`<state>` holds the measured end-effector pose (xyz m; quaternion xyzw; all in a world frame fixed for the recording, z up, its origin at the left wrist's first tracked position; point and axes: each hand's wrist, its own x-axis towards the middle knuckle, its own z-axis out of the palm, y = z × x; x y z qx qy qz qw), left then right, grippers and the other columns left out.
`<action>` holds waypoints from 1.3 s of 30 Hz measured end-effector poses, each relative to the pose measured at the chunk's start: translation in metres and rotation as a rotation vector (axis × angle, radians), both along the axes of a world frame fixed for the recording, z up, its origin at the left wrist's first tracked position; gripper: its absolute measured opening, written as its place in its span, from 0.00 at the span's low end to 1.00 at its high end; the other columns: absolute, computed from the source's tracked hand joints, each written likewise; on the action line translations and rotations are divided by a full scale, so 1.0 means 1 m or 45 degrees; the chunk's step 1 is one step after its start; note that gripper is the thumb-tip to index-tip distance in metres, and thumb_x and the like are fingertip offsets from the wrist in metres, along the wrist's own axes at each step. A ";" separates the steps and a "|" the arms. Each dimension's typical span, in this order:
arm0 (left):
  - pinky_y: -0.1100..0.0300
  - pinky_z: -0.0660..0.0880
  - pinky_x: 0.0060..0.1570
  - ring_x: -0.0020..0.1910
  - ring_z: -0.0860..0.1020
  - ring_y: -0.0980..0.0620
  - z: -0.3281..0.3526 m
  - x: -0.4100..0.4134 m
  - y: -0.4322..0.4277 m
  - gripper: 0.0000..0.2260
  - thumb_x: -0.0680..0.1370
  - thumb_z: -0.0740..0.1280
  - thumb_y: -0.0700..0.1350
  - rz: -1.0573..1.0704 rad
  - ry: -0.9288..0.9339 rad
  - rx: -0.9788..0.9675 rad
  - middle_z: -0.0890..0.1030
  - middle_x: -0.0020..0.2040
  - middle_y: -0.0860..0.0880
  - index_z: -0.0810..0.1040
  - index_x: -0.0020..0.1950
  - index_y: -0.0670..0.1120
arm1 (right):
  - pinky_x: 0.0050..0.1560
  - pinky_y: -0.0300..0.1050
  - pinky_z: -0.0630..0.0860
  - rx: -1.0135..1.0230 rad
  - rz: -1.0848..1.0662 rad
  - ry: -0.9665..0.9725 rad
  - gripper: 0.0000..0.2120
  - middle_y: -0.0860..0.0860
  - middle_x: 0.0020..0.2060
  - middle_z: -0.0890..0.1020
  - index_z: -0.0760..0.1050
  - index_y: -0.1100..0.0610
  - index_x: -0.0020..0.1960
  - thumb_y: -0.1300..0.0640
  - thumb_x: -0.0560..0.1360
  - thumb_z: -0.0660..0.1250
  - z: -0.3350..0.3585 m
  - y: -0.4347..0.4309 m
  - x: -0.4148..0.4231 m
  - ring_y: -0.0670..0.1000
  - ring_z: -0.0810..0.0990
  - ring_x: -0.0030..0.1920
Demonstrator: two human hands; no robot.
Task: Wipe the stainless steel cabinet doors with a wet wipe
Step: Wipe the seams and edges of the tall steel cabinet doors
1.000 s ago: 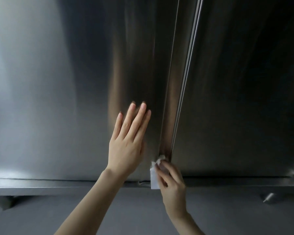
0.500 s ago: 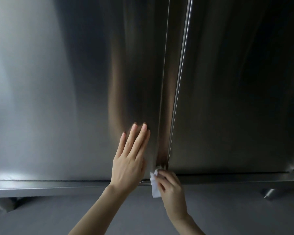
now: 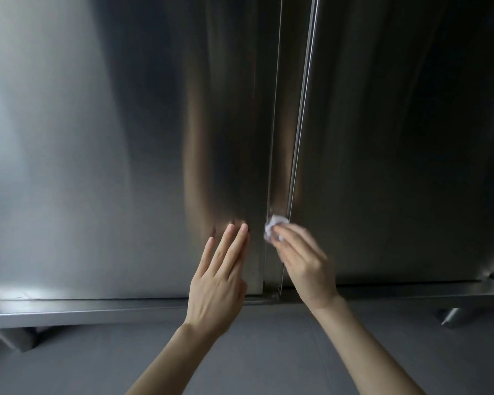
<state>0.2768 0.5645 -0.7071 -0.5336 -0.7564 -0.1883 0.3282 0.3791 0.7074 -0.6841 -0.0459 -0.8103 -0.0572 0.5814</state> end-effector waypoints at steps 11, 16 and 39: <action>0.48 0.55 0.74 0.77 0.56 0.47 0.020 0.011 -0.005 0.32 0.70 0.55 0.37 -0.029 0.065 0.009 0.60 0.78 0.47 0.61 0.76 0.40 | 0.41 0.46 0.68 0.404 -0.079 -0.262 0.10 0.49 0.47 0.84 0.83 0.58 0.45 0.61 0.79 0.63 0.019 0.011 0.015 0.48 0.82 0.49; 0.47 0.54 0.74 0.77 0.55 0.47 0.026 0.013 -0.002 0.30 0.72 0.54 0.38 -0.009 0.067 0.061 0.59 0.78 0.46 0.60 0.76 0.40 | 0.41 0.45 0.67 0.575 -0.114 -0.249 0.07 0.49 0.47 0.84 0.83 0.57 0.46 0.61 0.78 0.66 0.050 0.018 0.013 0.48 0.82 0.51; 0.47 0.57 0.72 0.77 0.57 0.45 0.138 0.014 0.011 0.29 0.72 0.57 0.40 0.079 -0.012 0.409 0.61 0.78 0.44 0.65 0.74 0.38 | 0.47 0.46 0.70 0.885 -0.169 -0.214 0.05 0.52 0.46 0.84 0.83 0.60 0.47 0.60 0.73 0.70 0.259 0.034 0.014 0.53 0.81 0.49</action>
